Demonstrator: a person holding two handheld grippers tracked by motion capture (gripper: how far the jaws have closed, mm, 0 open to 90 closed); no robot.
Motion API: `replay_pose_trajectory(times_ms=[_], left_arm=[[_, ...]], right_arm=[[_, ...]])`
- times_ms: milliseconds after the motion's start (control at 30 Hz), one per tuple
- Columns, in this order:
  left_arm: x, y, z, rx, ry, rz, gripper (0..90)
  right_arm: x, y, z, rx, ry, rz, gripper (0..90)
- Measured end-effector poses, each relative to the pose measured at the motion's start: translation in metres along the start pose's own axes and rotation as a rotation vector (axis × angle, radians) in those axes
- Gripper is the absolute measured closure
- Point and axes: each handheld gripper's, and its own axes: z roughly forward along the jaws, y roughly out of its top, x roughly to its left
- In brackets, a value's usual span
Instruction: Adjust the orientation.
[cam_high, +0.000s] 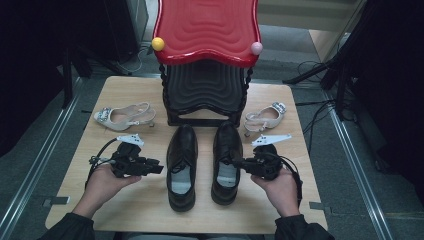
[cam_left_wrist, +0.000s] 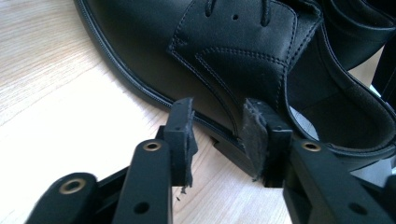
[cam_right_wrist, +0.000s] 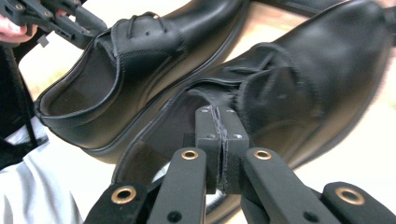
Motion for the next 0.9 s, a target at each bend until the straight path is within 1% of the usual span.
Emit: replay_pose_trajectory(times_ms=[33,67,133,167,200,233,267,300,333,367,433,467,533,600,667,700,767,867,900], left_arm=[[0.001,0.001,0.000,0.001,-0.004,0.004,67.1],[0.001,0.003,0.002,-0.004,-0.004,0.004,69.3],[0.003,0.004,0.004,-0.008,-0.006,0.006,72.1],[0.003,0.004,0.004,-0.008,-0.006,0.006,74.1],[0.005,0.006,0.006,0.000,0.002,0.015,77.0],[0.005,0.006,0.006,0.000,0.002,0.015,80.2],[0.005,0.007,0.008,-0.003,0.003,0.010,80.2],[0.006,0.008,0.009,0.002,0.003,0.015,83.6],[0.007,0.008,0.010,0.005,-0.005,0.011,87.8],[0.008,0.009,0.012,0.016,-0.008,0.005,90.0],[0.011,0.009,0.016,0.031,-0.011,-0.009,90.0],[0.012,0.010,0.019,0.037,-0.013,-0.014,90.0],[0.012,0.011,0.021,0.039,-0.014,-0.012,90.0],[0.012,0.012,0.023,0.038,-0.008,-0.012,90.0],[0.012,0.012,0.027,0.052,-0.005,-0.010,90.0],[0.012,0.012,0.027,0.052,-0.005,-0.010,90.0],[0.013,0.012,0.029,0.058,0.000,-0.017,90.0],[0.014,0.012,0.029,0.058,-0.001,-0.028,90.0],[0.014,0.012,0.030,0.060,0.002,-0.027,90.0]], right_arm=[[-0.001,-0.001,-0.003,-0.009,-0.006,0.002,90.0],[-0.005,-0.003,-0.007,-0.015,-0.022,0.018,90.0],[-0.009,-0.006,-0.009,-0.020,-0.043,0.026,90.0],[-0.009,-0.006,-0.009,-0.020,-0.043,0.026,90.0],[-0.014,-0.009,-0.009,-0.013,-0.068,0.042,90.0],[-0.014,-0.009,-0.009,-0.013,-0.068,0.042,90.0],[-0.017,-0.010,-0.009,-0.010,-0.078,0.050,90.0],[-0.020,-0.011,-0.008,-0.008,-0.089,0.059,90.0],[-0.023,-0.013,-0.007,-0.005,-0.098,0.069,90.0],[-0.028,-0.014,-0.003,0.008,-0.117,0.093,90.0],[-0.030,-0.015,0.000,0.014,-0.123,0.100,90.0],[-0.034,-0.016,0.006,0.022,-0.135,0.115,90.0],[-0.035,-0.016,0.008,0.022,-0.136,0.121,90.0],[-0.039,-0.015,0.015,0.018,-0.148,0.136,90.0],[-0.043,-0.016,0.024,0.037,-0.163,0.144,90.0],[-0.043,-0.016,0.024,0.037,-0.163,0.144,90.0],[-0.045,-0.017,0.031,0.046,-0.156,0.158,90.0],[-0.046,-0.016,0.034,0.043,-0.162,0.155,90.0],[-0.045,-0.015,0.034,0.039,-0.165,0.162,90.0]])
